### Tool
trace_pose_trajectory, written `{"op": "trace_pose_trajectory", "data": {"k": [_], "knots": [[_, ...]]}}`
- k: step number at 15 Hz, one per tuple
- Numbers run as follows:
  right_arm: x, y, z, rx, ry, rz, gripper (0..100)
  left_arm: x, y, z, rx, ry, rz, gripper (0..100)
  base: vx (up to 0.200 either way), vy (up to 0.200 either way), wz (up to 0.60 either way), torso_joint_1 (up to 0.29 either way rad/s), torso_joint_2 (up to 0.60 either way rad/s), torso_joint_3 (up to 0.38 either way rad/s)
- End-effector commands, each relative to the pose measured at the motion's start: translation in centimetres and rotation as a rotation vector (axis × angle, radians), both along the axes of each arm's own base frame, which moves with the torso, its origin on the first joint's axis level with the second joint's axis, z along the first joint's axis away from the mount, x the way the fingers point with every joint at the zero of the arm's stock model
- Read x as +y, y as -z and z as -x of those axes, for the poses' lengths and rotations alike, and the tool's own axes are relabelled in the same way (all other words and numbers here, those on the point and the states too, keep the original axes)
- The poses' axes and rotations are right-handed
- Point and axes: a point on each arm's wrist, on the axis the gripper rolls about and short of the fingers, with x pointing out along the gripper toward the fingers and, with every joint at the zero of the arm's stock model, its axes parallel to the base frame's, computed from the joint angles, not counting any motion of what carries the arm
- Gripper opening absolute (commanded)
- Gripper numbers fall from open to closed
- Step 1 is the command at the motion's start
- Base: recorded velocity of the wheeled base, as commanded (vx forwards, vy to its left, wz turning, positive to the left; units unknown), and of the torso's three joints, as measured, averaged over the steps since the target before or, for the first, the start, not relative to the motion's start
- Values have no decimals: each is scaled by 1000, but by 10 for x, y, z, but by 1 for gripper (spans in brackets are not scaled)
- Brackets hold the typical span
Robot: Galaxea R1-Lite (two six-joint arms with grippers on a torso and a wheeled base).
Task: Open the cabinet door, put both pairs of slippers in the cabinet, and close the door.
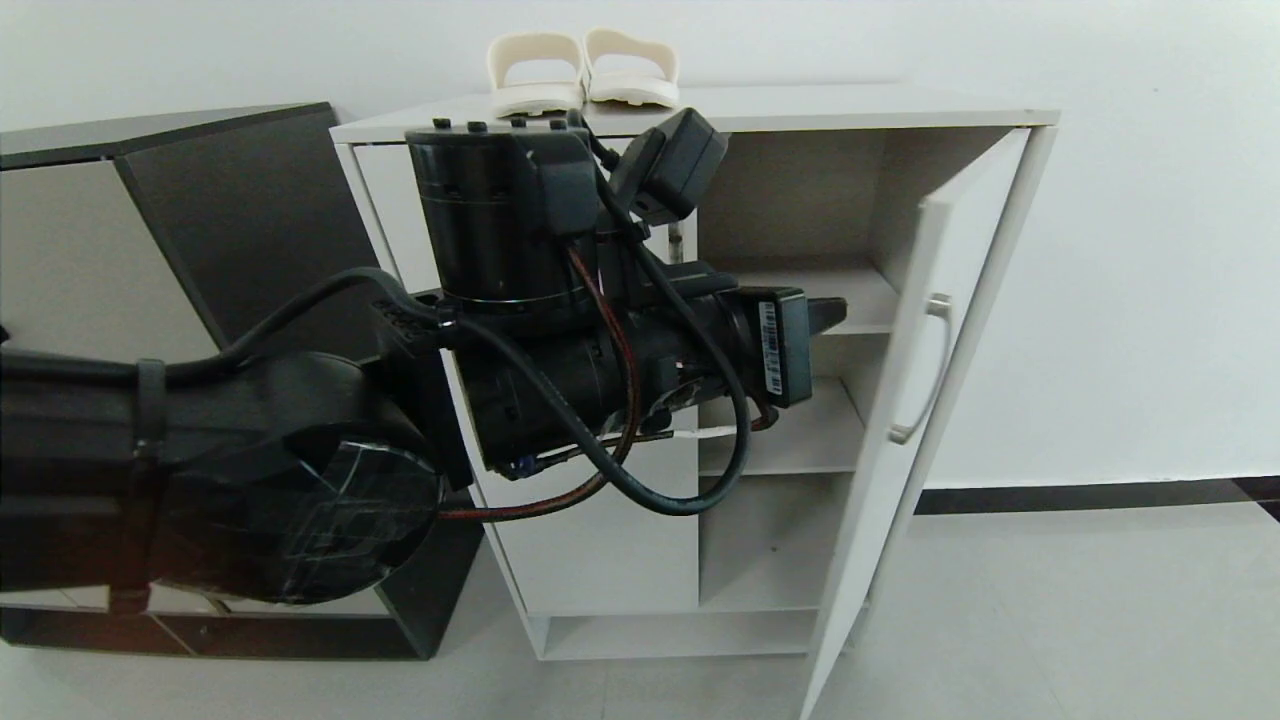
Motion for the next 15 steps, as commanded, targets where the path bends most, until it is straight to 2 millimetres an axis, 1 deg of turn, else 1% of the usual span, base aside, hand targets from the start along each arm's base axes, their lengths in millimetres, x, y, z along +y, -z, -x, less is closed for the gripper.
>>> {"op": "trace_pose_trajectory", "data": {"k": [1,2,3,4,5,6,7,8,9,10,11,13,14,15], "knots": [[4,-2,-2,-5,6,-10,0,5,-3,3,-10,-6,8,0,-200,0,0,-2,7,2],[9,-6,-11,-13,46,-24,0,16,-3,-6,-14,-62,11,0,0,0,0,0,0,0],[12,-11,-27,-35,125,-41,0,34,-9,-12,-31,-176,34,0,0,0,0,0,0,0],[13,-16,-45,-66,236,-48,0,60,-16,-11,-49,-326,62,0,0,0,0,0,0,0],[13,-20,-57,-86,311,-61,0,75,-21,-4,-62,-405,76,0,0,0,0,0,0,0],[18,-36,-83,-101,476,-148,0,113,-21,21,-92,-559,57,0,0,0,0,0,0,0],[18,-36,-83,-101,476,-148,0,113,-21,21,-92,-559,57,0,0,0,0,0,0,0],[21,-56,-109,-151,694,-243,0,171,20,82,-95,-806,-68,0,0,0,0,0,0,0],[21,-58,-117,-172,749,-245,0,188,50,107,-65,-891,-133,0,0,0,0,0,0,0],[21,-58,-118,-172,754,-245,0,190,52,109,-62,-899,-137,0,0,0,0,0,0,0],[22,-56,-120,-171,772,-239,0,234,101,156,-40,-1122,-177,0,0,0,0,0,0,0],[22,-51,-120,-165,773,-223,0,256,137,199,-54,-1311,-187,0,0,0,0,0,0,0],[22,-51,-120,-164,770,-219,0,259,144,210,-57,-1357,-191,0,0,0,0,0,0,0],[22,-49,-119,-162,767,-213,0,262,159,234,-52,-1420,-191,0,0,0,0,0,0,0]]}}
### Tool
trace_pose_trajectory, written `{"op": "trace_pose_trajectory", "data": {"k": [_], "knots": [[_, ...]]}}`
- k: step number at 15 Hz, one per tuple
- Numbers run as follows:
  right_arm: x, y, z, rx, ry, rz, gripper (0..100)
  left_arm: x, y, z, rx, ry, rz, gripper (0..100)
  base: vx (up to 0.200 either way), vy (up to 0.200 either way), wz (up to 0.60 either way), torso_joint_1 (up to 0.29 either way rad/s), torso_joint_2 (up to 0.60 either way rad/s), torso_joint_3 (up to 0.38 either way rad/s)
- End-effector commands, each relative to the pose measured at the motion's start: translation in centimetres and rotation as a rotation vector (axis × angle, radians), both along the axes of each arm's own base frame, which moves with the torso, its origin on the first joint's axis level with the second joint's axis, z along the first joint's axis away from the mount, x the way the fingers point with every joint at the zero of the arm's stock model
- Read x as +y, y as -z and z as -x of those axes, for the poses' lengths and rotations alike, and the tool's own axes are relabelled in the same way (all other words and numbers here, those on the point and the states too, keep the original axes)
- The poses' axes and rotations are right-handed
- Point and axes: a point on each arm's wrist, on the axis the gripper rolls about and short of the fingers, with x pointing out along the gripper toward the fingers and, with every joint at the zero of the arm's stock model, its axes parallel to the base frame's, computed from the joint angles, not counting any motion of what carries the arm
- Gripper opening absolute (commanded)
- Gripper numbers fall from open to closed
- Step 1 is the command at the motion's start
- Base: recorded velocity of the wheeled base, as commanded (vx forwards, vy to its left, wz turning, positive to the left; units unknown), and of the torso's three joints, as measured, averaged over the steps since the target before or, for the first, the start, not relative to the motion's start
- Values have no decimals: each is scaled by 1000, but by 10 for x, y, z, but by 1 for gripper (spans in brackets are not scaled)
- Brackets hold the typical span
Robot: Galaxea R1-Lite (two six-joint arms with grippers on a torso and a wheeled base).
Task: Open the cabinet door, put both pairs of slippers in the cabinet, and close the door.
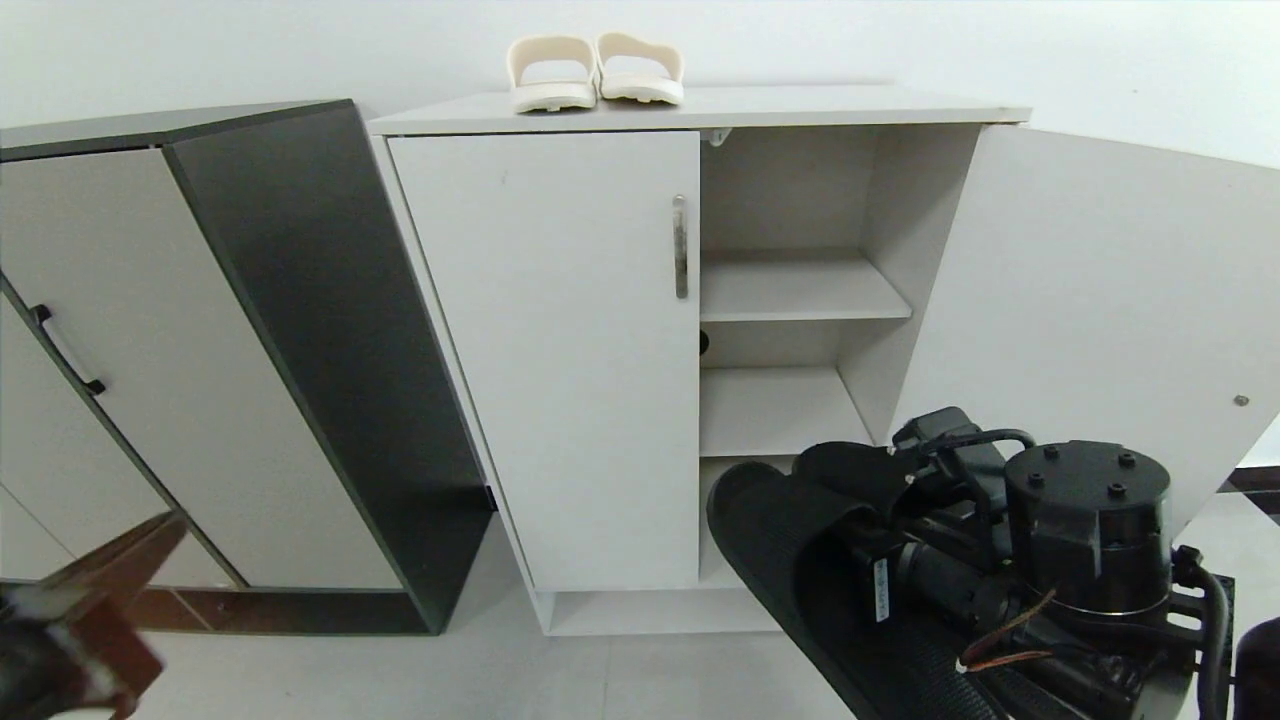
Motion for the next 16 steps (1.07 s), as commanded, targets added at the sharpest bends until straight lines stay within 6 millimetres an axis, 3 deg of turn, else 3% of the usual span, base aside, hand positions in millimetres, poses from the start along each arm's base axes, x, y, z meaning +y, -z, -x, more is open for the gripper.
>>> {"op": "trace_pose_trajectory", "data": {"k": [1,3,8,12,16], "knots": [[1,6,-1,17,-5,16,0,26,75,92,-64,-336,-25,0,0,0,0,0,0,0],[2,11,-1,28,-7,28,0,25,94,101,-44,-317,-28,0,0,0,0,0,0,0],[13,13,12,27,-60,31,0,16,97,98,-98,86,-44,0,0,0,0,0,0,0],[15,12,13,15,-70,22,0,16,101,98,-54,95,-142,0,0,0,0,0,0,0],[17,11,12,6,-57,20,0,16,101,98,-55,93,-102,0,0,0,0,0,0,0]]}}
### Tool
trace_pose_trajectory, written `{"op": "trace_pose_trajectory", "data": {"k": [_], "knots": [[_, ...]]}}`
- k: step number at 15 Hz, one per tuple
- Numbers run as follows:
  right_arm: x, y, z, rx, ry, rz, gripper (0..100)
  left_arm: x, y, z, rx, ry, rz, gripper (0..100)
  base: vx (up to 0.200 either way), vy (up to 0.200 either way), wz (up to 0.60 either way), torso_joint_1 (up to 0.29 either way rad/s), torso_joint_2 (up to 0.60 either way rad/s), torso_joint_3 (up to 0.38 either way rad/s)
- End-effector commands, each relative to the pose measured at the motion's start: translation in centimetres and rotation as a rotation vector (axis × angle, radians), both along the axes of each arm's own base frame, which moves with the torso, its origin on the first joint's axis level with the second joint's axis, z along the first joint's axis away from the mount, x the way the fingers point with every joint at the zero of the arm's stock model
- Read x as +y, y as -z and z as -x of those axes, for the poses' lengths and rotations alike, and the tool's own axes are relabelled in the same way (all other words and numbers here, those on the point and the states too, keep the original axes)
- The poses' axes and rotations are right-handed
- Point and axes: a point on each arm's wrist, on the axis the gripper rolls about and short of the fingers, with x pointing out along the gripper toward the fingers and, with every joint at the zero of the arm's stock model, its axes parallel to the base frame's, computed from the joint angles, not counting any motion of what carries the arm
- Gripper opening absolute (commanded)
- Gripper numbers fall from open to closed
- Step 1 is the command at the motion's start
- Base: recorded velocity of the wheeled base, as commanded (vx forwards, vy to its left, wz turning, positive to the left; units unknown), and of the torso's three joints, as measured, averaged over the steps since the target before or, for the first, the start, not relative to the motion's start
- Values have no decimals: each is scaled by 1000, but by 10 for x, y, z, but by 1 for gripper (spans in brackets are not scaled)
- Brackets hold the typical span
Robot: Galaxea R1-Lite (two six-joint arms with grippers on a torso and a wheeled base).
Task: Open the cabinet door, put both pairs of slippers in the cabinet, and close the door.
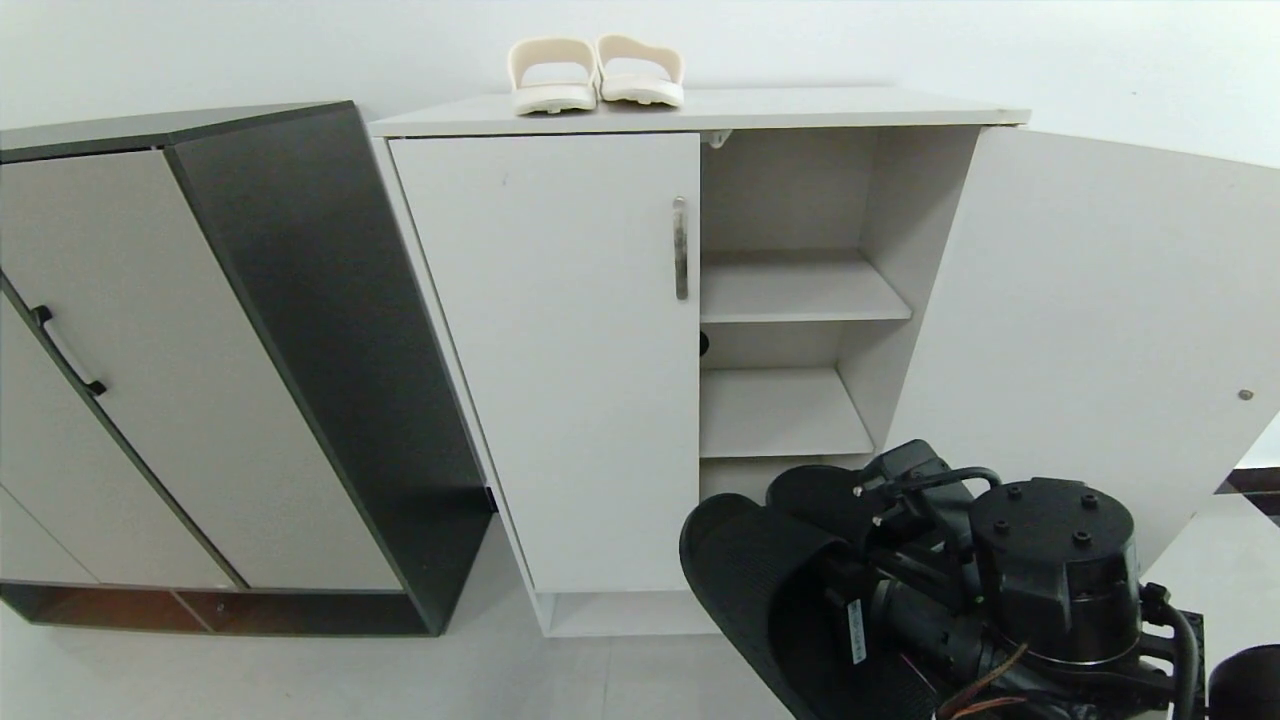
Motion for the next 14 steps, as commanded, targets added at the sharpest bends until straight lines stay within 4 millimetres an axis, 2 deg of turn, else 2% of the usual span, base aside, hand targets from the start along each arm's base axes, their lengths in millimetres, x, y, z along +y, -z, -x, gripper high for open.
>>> {"op": "trace_pose_trajectory", "data": {"k": [1,4,9,14], "knots": [[4,-1,-4,-11,22,-1,0,0,0,0,3,0,24,0,0,0,0,0,0,0],[8,-6,-8,-32,52,-15,0,0,0,0,3,-2,24,0,0,0,0,0,0,0],[21,8,-20,-24,131,23,0,0,0,0,3,0,24,0,0,0,0,0,0,0],[29,11,-25,-18,135,13,0,0,0,0,3,0,26,0,0,-200,0,5,2,2]]}}
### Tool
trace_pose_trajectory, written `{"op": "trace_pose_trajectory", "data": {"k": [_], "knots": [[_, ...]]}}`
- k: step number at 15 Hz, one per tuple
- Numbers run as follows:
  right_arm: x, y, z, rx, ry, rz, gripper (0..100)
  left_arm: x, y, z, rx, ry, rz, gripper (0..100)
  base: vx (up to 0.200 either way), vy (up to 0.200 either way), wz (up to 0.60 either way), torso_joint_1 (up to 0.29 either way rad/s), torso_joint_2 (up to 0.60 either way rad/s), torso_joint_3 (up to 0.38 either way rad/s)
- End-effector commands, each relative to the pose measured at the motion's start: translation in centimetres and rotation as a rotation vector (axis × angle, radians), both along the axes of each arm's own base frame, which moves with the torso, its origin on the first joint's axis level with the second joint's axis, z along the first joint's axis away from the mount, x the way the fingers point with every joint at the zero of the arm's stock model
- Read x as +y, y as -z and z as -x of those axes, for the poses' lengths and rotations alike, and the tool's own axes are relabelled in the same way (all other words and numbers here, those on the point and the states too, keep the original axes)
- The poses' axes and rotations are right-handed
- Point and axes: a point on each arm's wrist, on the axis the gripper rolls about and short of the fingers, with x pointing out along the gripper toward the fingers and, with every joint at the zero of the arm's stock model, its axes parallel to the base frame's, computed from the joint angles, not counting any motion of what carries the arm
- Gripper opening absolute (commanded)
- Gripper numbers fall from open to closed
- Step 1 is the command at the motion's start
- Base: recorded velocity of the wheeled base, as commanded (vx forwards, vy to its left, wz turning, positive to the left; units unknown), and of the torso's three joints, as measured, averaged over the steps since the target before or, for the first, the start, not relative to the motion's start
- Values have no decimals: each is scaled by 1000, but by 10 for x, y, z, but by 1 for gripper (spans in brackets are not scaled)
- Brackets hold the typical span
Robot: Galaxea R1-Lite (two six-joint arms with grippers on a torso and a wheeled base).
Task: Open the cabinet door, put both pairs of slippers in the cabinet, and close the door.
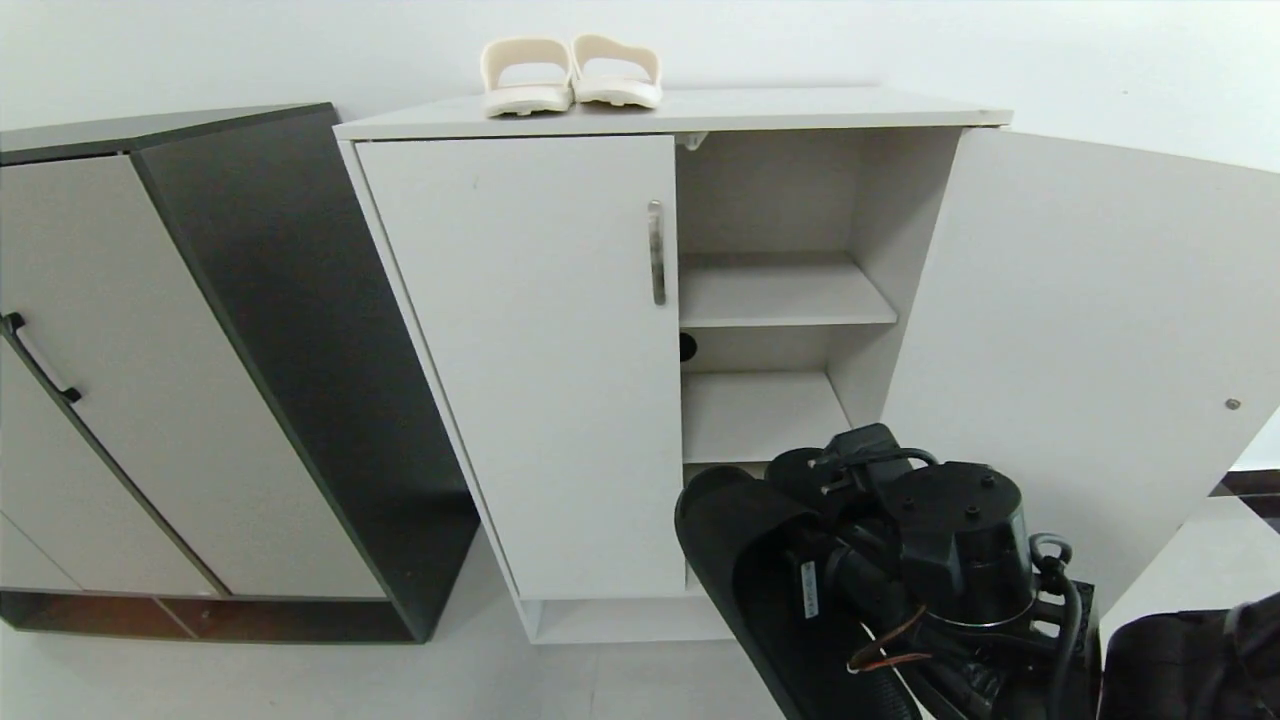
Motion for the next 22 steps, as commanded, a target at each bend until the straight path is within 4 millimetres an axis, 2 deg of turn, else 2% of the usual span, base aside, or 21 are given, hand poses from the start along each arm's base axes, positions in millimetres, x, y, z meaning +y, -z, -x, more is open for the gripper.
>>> {"op": "trace_pose_trajectory", "data": {"k": [1,4,6,9,15,22], "knots": [[5,6,-3,10,-3,12,0,0,0,0,5,1,0,0,0,-200,0,7,2,-2],[21,17,-16,29,17,-8,0,0,0,0,5,1,1,0,0,-200,0,1,5,4],[40,31,-34,10,110,13,0,0,0,0,5,0,0,0,0,0,0,0,0,0],[62,45,-53,-1,135,15,0,0,0,0,5,0,-2,0,0,0,0,0,0,0],[75,67,-63,10,137,23,0,0,0,0,5,1,0,0,0,0,0,0,0,0],[80,62,-69,-36,152,25,0,0,0,0,5,1,0,0,0,0,0,2,2,-124]]}}
